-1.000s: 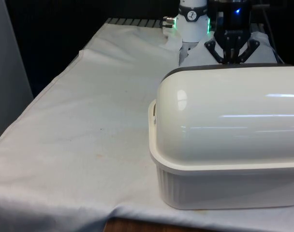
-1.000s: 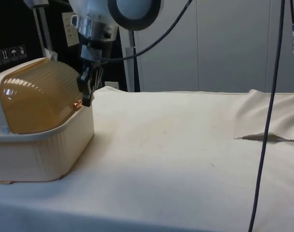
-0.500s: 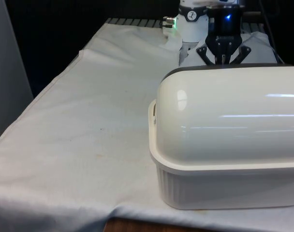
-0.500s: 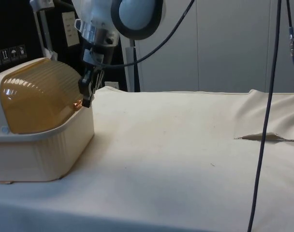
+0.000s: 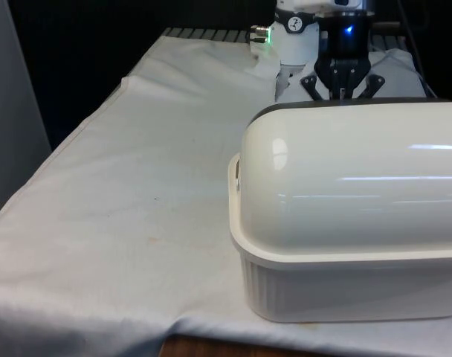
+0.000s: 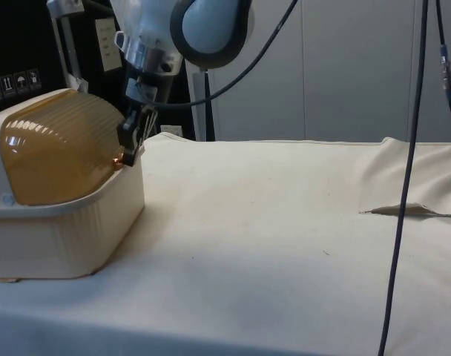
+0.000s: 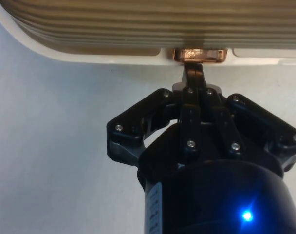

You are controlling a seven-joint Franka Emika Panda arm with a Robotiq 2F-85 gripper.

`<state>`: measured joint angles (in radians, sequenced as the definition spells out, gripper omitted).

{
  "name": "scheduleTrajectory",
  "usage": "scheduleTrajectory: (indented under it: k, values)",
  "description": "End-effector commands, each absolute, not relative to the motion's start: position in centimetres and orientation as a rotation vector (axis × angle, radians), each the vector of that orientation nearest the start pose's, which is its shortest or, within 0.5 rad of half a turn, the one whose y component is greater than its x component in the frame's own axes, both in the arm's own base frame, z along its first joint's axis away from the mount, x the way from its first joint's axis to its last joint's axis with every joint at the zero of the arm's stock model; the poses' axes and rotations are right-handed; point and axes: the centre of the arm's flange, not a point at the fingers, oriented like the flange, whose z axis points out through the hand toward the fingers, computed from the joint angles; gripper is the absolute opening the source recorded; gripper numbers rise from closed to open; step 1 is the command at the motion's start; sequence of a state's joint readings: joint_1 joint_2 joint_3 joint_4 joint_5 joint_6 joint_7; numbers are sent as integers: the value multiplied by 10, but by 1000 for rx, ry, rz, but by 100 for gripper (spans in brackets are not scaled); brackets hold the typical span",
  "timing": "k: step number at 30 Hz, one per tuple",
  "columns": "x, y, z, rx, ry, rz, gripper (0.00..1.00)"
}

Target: Open the lid, then close it.

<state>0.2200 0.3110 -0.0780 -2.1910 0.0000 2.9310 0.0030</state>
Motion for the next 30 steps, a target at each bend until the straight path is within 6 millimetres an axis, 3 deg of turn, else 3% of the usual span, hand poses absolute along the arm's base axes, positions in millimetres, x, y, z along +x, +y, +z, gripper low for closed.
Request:
scheduleTrajectory:
  k: [1, 16, 30]
  values:
    - [589, 87, 289, -3045, -227, -676, 0]
    - [593, 86, 287, -3042, -225, -702, 0]
    - [595, 84, 301, -3029, -217, -761, 0]
